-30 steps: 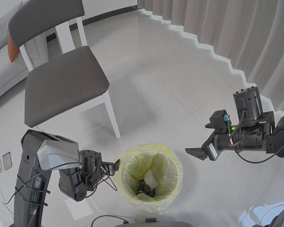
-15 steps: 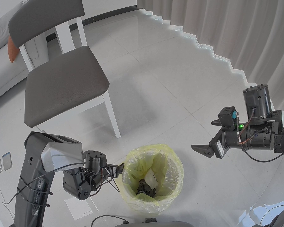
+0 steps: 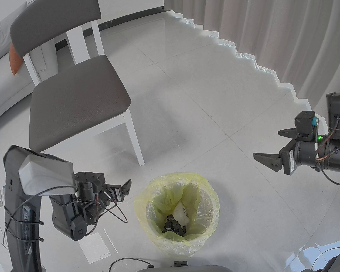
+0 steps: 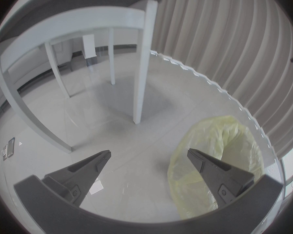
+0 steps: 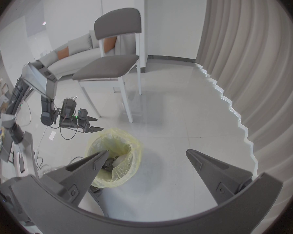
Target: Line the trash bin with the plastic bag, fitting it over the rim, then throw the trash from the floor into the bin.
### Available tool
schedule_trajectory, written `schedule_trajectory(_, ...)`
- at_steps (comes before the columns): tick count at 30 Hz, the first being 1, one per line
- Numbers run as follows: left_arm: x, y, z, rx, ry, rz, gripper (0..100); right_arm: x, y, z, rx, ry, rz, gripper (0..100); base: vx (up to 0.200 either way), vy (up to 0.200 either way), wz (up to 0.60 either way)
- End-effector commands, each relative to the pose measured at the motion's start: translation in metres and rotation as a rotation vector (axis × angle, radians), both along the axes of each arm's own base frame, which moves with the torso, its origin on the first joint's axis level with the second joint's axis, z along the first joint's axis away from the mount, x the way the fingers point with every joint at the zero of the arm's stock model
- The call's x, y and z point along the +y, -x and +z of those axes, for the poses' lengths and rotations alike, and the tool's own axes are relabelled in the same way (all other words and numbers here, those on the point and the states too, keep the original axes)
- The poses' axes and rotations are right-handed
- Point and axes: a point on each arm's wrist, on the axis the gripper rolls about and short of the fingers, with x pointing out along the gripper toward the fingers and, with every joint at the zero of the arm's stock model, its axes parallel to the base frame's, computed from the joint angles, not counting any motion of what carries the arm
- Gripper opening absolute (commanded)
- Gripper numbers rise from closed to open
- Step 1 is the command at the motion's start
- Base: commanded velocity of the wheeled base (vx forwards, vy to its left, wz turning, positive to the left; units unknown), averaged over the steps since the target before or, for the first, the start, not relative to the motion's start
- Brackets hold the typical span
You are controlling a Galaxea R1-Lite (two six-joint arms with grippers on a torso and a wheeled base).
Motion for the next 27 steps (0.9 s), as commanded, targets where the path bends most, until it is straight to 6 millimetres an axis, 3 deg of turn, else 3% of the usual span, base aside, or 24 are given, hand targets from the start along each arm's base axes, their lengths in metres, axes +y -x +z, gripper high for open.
schedule_trajectory(1,0.024,0.023,0.059,-0.137,0.054,0.055,100,-0.029,0.036,0.014,-0.079,-0.049,-0.062,100,0.0,0.0,0.0)
schedule_trajectory(6,0.035,0.061,0.124,-0.306,0.122,0.055,100,-0.064,0.081,0.014,-0.161,-0.082,-0.164,100,0.0,0.0,0.0)
schedule_trajectory(9,0.039,0.078,0.14,-0.346,0.134,0.054,100,-0.074,0.097,0.012,-0.19,-0.094,-0.205,100,0.0,0.0,0.0)
schedule_trajectory(10,0.045,0.097,0.152,-0.359,0.138,0.054,100,-0.083,0.117,0.003,-0.213,-0.109,-0.251,100,0.0,0.0,0.0)
schedule_trajectory(12,0.051,0.117,0.162,-0.374,0.143,0.057,100,-0.09,0.135,-0.005,-0.243,-0.135,-0.298,100,0.0,0.0,0.0)
schedule_trajectory(17,0.063,0.163,0.183,-0.429,0.162,0.054,100,-0.1,0.183,-0.028,-0.344,-0.195,-0.36,100,0.0,0.0,0.0)
schedule_trajectory(19,0.065,0.172,0.185,-0.435,0.163,0.056,100,-0.101,0.189,-0.033,-0.359,-0.2,-0.367,100,0.0,0.0,0.0)
schedule_trajectory(20,0.071,0.193,0.188,-0.454,0.17,0.056,100,-0.101,0.201,-0.044,-0.383,-0.211,-0.384,100,0.0,0.0,0.0)
schedule_trajectory(27,0.089,0.264,0.186,-0.5,0.222,0.053,100,-0.093,0.234,-0.079,-0.373,-0.331,-0.295,100,0.0,0.0,0.0)
